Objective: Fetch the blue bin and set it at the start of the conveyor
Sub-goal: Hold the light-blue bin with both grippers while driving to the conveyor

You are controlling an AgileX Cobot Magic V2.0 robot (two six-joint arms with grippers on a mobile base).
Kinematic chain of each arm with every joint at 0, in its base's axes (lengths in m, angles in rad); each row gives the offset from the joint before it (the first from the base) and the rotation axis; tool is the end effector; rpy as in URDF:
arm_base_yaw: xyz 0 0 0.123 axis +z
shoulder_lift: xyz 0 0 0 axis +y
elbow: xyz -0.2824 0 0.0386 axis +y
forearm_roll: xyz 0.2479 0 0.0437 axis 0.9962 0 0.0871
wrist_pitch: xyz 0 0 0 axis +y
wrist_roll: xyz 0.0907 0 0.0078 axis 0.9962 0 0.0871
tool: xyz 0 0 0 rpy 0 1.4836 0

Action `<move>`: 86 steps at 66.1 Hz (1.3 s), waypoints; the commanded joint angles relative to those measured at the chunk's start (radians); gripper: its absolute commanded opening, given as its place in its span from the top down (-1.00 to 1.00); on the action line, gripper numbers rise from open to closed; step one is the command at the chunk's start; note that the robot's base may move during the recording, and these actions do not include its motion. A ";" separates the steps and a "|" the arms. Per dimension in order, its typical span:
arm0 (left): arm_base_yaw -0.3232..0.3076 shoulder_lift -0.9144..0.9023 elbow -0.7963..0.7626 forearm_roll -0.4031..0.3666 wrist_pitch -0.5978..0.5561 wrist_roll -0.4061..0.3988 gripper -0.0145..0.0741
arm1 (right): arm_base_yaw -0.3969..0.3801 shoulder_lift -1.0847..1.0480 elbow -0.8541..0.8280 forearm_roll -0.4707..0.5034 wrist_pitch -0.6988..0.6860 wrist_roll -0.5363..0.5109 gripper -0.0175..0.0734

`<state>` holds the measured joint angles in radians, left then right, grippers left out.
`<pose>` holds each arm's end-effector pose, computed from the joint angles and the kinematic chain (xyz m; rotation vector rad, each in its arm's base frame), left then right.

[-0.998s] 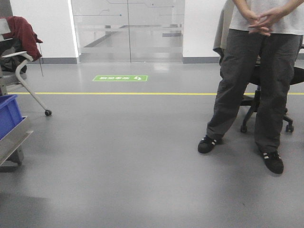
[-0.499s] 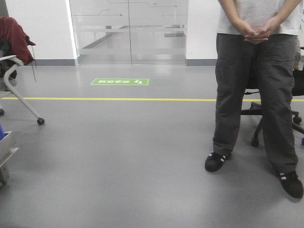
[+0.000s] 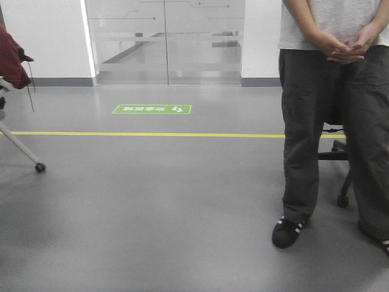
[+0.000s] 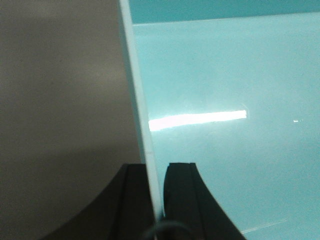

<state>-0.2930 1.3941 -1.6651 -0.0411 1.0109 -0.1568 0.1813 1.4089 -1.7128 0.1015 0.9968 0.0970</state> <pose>0.2746 -0.0861 0.4609 0.1472 2.2342 -0.2966 0.2845 0.0600 0.4722 -0.0807 2.1840 0.2824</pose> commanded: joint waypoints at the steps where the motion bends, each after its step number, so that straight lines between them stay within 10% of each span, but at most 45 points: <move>1: 0.007 -0.008 -0.006 0.074 -0.014 0.015 0.92 | -0.010 -0.018 -0.007 -0.037 -0.040 -0.017 0.95; 86: 0.007 -0.008 -0.006 0.074 -0.117 0.015 0.92 | -0.010 -0.013 -0.007 -0.037 -0.066 -0.017 0.95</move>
<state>-0.2930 1.3941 -1.6651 -0.0241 0.9291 -0.1568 0.1813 1.4166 -1.7128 0.1014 0.9575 0.0970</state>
